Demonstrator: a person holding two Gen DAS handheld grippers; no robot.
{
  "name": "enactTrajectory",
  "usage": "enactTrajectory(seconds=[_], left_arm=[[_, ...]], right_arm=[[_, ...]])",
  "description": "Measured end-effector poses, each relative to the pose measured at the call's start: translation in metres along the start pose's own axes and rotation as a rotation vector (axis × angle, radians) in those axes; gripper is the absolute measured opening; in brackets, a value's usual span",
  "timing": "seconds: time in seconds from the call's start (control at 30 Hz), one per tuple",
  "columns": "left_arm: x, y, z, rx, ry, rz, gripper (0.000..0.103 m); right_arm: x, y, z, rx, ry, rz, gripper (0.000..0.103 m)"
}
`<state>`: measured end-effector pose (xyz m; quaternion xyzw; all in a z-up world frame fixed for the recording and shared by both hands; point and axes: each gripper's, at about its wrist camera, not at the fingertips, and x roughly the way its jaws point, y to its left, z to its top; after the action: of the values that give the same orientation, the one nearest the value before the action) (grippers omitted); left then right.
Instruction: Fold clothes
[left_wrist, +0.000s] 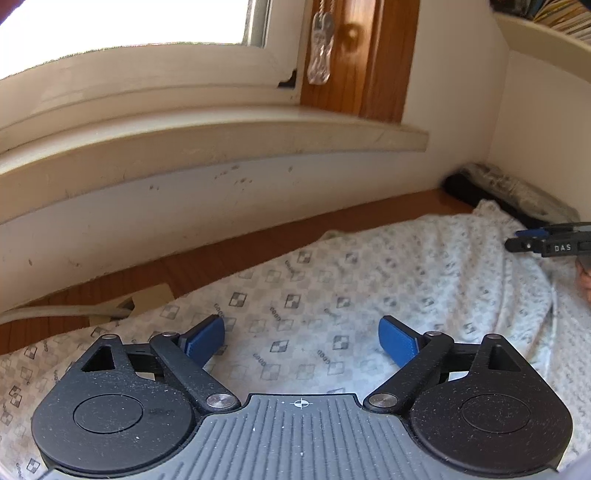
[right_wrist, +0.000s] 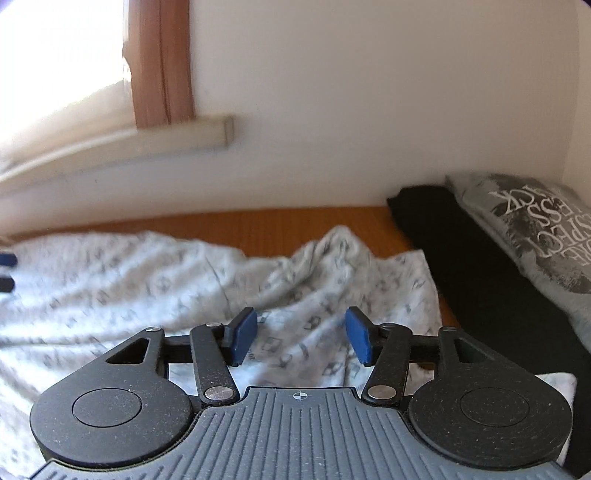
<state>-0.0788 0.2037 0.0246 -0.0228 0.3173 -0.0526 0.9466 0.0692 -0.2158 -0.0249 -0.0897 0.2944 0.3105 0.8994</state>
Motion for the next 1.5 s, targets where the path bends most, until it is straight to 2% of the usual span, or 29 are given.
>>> enactTrajectory(seconds=[0.2,0.37,0.47,0.9,1.13,1.2,1.33,1.43,1.5], left_arm=[[0.008,-0.015,-0.001,0.084,0.043,0.063,0.095],[0.011,-0.012,0.0,0.081,0.05,0.055,0.099],[0.016,-0.008,0.004,0.082,0.054,0.055,0.1],[0.046,0.022,0.03,0.076,0.059,0.059,0.103],[0.047,0.025,0.033,0.072,0.058,0.06,0.103],[0.046,0.025,0.033,0.073,0.056,0.062,0.103],[0.045,0.026,0.033,0.064,0.051,0.05,0.103],[0.044,0.027,0.033,0.058,0.05,0.045,0.103],[0.044,0.026,0.033,0.064,0.052,0.048,0.103]], right_arm=[[0.01,-0.008,0.0,-0.01,0.005,0.032,0.07],[0.022,-0.008,0.004,-0.016,0.017,0.028,0.081],[0.032,-0.009,0.009,-0.013,0.021,0.029,0.084],[0.065,-0.013,0.03,-0.002,0.02,0.021,0.086],[0.064,-0.014,0.03,0.015,0.005,0.022,0.085],[0.042,-0.021,0.022,0.06,-0.054,0.029,0.082],[-0.038,-0.037,-0.004,0.127,-0.199,-0.004,0.073],[-0.106,-0.044,-0.045,0.138,-0.219,-0.042,0.069],[-0.141,-0.046,-0.078,0.138,-0.185,-0.09,0.069]])
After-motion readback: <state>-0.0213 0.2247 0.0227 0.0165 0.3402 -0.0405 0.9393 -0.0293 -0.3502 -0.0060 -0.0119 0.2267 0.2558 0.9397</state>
